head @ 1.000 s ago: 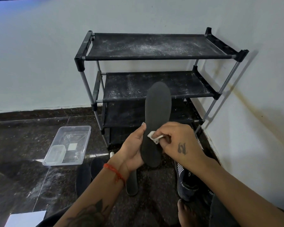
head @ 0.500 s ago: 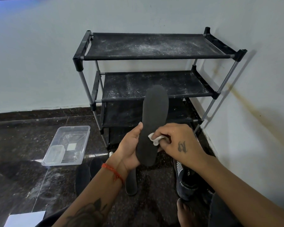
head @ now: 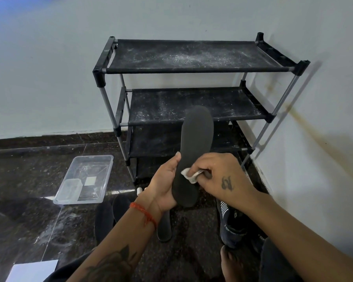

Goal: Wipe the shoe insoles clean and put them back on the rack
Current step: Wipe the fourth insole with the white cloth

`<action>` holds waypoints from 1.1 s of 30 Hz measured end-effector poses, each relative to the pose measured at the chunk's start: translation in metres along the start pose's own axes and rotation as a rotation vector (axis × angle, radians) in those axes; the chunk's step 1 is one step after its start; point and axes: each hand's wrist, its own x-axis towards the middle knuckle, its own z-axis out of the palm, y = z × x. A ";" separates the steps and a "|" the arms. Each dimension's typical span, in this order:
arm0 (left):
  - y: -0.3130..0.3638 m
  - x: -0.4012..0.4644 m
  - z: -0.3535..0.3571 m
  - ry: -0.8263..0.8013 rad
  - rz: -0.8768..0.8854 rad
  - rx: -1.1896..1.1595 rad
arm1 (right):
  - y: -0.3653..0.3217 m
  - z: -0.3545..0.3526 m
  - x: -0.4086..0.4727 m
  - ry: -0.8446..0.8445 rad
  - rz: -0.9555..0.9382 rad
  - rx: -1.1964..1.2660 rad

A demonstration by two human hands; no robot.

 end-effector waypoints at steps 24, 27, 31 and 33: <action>0.003 -0.005 0.000 -0.026 -0.041 -0.007 | -0.010 -0.011 -0.004 -0.394 -0.084 0.067; 0.003 -0.002 0.002 -0.023 -0.008 -0.007 | 0.000 -0.011 -0.002 -0.096 -0.069 -0.084; -0.001 -0.002 0.001 -0.019 -0.017 -0.046 | -0.012 0.003 -0.002 -0.056 -0.043 0.123; 0.000 -0.003 0.000 -0.020 -0.029 -0.066 | -0.020 0.006 -0.004 -0.141 -0.079 0.217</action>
